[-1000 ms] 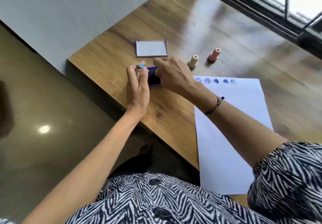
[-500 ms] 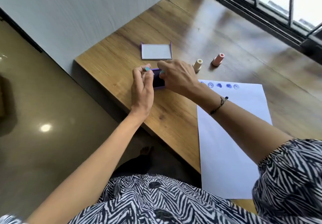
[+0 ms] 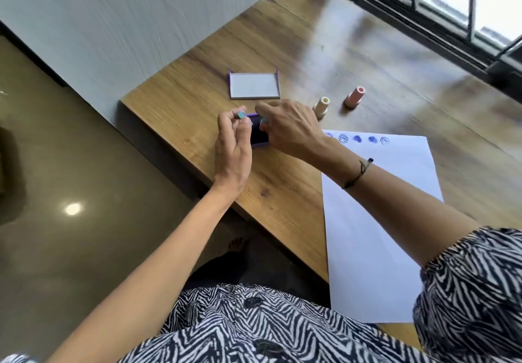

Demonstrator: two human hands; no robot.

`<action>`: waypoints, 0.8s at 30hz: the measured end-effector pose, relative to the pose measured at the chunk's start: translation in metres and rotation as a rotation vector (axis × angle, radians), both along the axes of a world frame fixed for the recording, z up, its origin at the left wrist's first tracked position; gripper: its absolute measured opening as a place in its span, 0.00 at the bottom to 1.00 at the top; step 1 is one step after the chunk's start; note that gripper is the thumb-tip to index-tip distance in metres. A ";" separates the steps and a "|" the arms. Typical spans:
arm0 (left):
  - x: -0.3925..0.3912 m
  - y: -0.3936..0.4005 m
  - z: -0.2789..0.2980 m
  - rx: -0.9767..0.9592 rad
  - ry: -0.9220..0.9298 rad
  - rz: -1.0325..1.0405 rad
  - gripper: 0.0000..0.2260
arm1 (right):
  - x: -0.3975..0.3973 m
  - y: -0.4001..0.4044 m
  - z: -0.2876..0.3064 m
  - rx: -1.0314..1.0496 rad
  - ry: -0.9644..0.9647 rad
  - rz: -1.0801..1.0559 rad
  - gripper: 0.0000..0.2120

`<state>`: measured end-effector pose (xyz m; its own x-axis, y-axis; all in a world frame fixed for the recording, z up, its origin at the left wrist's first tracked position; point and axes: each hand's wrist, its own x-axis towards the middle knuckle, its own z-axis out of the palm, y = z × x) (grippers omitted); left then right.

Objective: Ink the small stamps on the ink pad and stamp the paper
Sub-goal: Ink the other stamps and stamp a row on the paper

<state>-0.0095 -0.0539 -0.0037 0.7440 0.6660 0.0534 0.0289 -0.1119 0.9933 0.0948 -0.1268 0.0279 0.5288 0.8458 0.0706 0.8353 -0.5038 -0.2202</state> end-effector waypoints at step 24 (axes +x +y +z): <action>0.058 -0.141 0.016 0.409 0.062 -0.748 0.13 | 0.027 -0.178 0.012 0.343 0.242 -0.871 0.08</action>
<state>0.0480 -0.1951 0.0127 0.9899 -0.0643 0.1267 -0.1420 -0.4724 0.8698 0.1219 -0.3049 0.0402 0.9935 0.1038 0.0475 0.1118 -0.8013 -0.5878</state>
